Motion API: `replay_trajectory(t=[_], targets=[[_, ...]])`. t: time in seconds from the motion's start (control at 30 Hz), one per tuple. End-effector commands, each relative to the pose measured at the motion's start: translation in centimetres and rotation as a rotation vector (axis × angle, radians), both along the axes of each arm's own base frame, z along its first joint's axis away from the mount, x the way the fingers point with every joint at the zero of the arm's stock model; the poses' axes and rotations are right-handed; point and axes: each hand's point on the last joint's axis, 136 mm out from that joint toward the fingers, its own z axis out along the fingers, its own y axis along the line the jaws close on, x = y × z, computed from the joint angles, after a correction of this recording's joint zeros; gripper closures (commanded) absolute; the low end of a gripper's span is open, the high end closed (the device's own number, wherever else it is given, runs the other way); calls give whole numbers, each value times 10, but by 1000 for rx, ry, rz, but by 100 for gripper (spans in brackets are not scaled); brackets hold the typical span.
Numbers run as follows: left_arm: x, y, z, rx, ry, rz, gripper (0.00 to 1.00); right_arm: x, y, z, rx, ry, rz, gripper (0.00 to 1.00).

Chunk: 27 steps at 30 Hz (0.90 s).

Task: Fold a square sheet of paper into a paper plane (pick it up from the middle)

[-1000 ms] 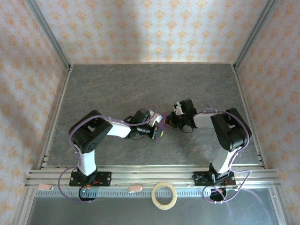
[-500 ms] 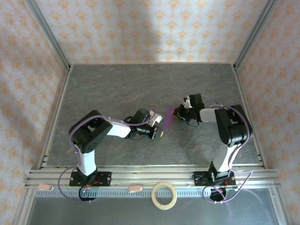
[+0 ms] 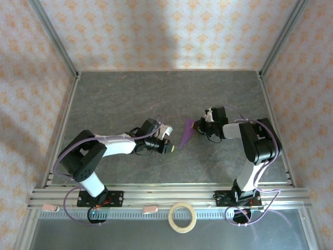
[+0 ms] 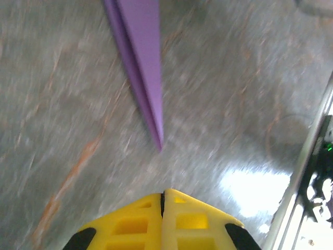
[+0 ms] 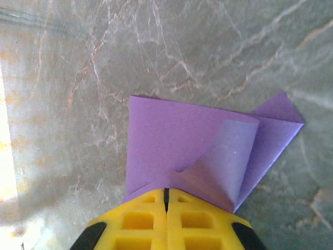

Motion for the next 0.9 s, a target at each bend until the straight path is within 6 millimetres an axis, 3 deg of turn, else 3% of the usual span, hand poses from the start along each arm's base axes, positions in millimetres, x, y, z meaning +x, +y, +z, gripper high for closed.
replay_trajectory(t=[0.0, 0.2, 0.27, 0.4, 0.53, 0.67, 0.87], targets=[[21, -15, 14, -11, 10, 25, 100, -30, 1, -15, -16, 91, -2, 100], [46, -43, -7, 85, 7, 23, 100, -34, 6, -16, -4, 97, -5, 100], [55, -47, -22, 156, 11, 33, 100, -34, 8, -15, -2, 95, -3, 100], [66, -56, -33, 209, -5, 38, 100, -34, 9, -14, 0, 94, 1, 100], [72, -52, -48, 288, -8, 61, 100, -36, 8, -16, -5, 99, 5, 100], [60, -34, -73, 384, 37, 71, 100, -35, 8, -15, -10, 95, 9, 100], [14, 4, -111, 487, 120, 44, 100, -22, -5, -17, -45, 82, -12, 100]])
